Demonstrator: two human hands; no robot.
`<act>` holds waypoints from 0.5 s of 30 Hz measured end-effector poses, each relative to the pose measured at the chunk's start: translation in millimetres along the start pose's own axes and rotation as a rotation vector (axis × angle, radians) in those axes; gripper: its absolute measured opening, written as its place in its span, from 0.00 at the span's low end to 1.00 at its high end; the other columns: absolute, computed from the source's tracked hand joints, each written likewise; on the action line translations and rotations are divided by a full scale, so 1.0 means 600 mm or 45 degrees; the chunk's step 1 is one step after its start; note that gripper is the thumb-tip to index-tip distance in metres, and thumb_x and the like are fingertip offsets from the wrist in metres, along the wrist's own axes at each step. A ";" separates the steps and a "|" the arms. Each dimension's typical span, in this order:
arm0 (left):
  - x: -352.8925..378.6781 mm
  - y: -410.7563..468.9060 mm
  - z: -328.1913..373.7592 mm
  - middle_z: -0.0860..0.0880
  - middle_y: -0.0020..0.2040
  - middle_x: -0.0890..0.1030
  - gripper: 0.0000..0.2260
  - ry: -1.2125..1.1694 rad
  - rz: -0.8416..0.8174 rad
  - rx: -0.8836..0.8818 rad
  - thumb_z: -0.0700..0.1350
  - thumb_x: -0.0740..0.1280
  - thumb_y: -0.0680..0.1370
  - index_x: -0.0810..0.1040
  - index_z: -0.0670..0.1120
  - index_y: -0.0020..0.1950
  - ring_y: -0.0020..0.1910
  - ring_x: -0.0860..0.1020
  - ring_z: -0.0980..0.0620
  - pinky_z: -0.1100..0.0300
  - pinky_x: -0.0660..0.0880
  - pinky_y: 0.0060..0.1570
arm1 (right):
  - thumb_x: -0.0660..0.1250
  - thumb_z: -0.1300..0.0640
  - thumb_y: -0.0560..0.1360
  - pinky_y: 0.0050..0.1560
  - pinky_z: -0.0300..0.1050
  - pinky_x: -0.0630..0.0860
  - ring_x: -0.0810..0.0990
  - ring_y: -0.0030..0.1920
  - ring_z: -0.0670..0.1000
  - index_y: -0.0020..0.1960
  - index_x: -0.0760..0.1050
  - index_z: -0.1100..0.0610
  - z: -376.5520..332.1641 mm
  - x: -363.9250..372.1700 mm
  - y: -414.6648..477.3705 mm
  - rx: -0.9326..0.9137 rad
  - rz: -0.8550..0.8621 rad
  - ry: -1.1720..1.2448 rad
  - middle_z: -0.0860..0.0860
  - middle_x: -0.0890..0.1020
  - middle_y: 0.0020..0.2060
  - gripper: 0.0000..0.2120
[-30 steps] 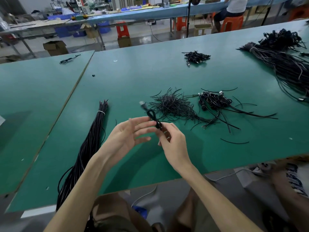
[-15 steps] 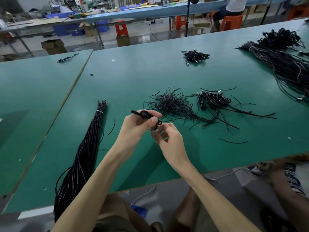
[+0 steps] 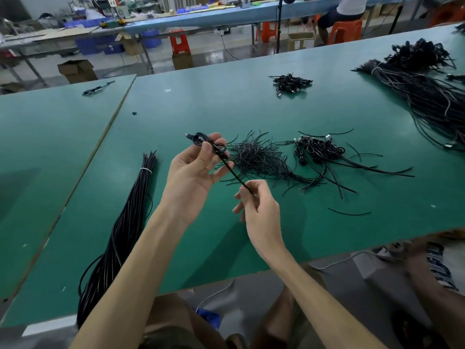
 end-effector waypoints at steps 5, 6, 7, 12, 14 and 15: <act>-0.029 0.017 0.025 0.50 0.51 0.80 0.11 -0.060 0.118 -0.011 0.42 0.64 0.83 0.78 0.42 0.64 0.49 0.79 0.52 0.50 0.79 0.58 | 0.62 0.53 0.85 0.30 0.35 0.70 0.81 0.28 0.51 0.51 0.77 0.53 0.006 -0.009 -0.001 0.074 0.143 0.015 0.52 0.80 0.40 0.07; -0.039 0.021 0.026 0.49 0.51 0.80 0.11 -0.106 0.138 -0.053 0.42 0.64 0.83 0.77 0.43 0.65 0.50 0.79 0.52 0.49 0.79 0.60 | 0.61 0.53 0.86 0.31 0.35 0.70 0.81 0.28 0.50 0.52 0.78 0.54 0.007 -0.010 0.000 0.089 0.163 0.015 0.52 0.79 0.41 0.09; -0.050 0.023 0.024 0.49 0.51 0.80 0.12 -0.150 0.158 -0.114 0.42 0.64 0.83 0.77 0.43 0.66 0.51 0.79 0.52 0.49 0.79 0.61 | 0.60 0.54 0.86 0.32 0.36 0.71 0.81 0.29 0.50 0.54 0.78 0.55 0.008 -0.010 0.001 0.099 0.168 0.009 0.52 0.80 0.44 0.09; -0.094 0.023 -0.016 0.45 0.49 0.80 0.11 -0.402 0.398 -0.371 0.46 0.65 0.83 0.78 0.39 0.60 0.51 0.79 0.48 0.49 0.82 0.50 | 0.59 0.59 0.86 0.34 0.45 0.76 0.84 0.33 0.49 0.60 0.77 0.53 0.010 -0.010 0.002 0.076 0.206 -0.006 0.52 0.77 0.55 0.08; -0.102 0.027 -0.033 0.43 0.48 0.79 0.13 -0.491 0.556 -0.362 0.47 0.62 0.85 0.80 0.38 0.55 0.49 0.79 0.48 0.52 0.84 0.45 | 0.59 0.62 0.85 0.31 0.43 0.78 0.84 0.36 0.47 0.66 0.75 0.54 0.007 -0.010 0.002 0.035 0.203 -0.047 0.51 0.74 0.59 0.12; -0.103 0.028 -0.042 0.42 0.48 0.78 0.13 -0.499 0.611 -0.358 0.46 0.61 0.86 0.80 0.38 0.54 0.48 0.79 0.47 0.52 0.85 0.44 | 0.60 0.64 0.85 0.33 0.43 0.80 0.84 0.38 0.45 0.70 0.72 0.55 0.003 -0.009 0.001 -0.003 0.192 -0.096 0.50 0.72 0.62 0.15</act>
Point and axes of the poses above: each hand's wrist, its own y-axis towards the middle knuckle, its own x-axis out of the palm, z = x × y, the point moved 1 cm from there along y, towards the middle knuckle
